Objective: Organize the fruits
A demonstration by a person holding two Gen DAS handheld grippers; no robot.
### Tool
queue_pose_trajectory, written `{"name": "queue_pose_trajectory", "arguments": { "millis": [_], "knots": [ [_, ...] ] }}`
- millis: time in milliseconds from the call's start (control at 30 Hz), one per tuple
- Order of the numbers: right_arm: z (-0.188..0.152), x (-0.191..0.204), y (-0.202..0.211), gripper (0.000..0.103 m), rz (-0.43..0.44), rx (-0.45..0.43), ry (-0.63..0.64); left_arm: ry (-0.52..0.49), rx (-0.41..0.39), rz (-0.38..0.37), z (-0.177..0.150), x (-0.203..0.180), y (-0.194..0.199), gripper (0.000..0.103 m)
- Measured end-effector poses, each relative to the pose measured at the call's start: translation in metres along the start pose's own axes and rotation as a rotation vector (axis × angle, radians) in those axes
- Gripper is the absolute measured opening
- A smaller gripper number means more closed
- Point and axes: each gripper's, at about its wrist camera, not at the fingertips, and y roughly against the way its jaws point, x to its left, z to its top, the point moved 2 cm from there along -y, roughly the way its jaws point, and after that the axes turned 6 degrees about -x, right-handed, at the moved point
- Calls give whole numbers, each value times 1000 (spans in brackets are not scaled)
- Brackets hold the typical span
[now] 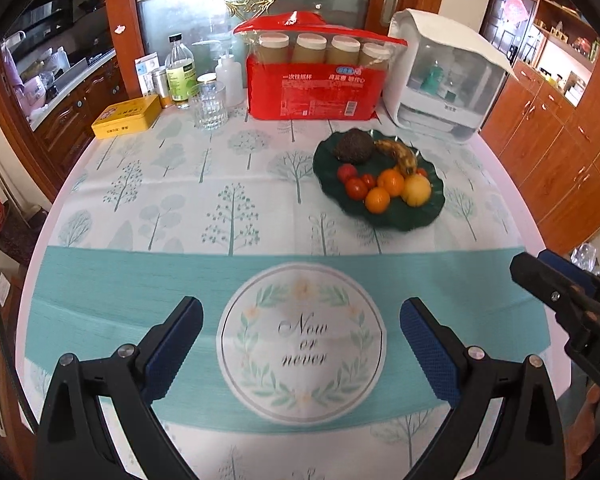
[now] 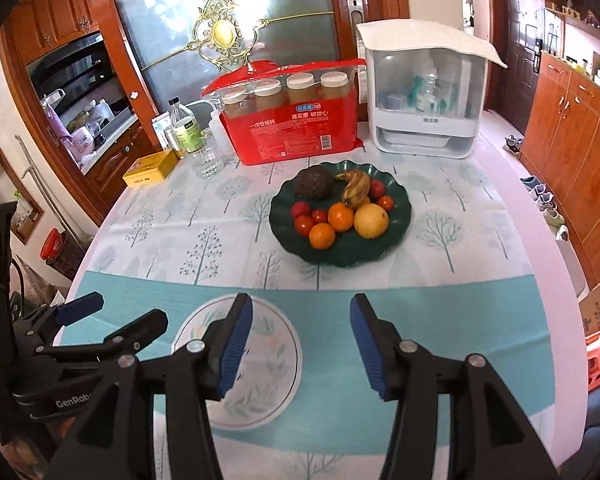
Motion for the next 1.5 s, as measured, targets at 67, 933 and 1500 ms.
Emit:
{"name": "queue_pose_trajectory", "arguments": {
  "millis": [67, 933, 1500],
  "knots": [
    [-6, 1, 8, 53, -16, -6, -3, -2, 14, -1, -9, 0, 8, 99],
    [-32, -7, 44, 59, -61, -9, -58, -44, -16, 81, -26, -28, 40, 99],
    [-36, -9, 47, 59, -63, -16, -60, -69, -26, 83, -27, -34, 44, 99]
  ]
}}
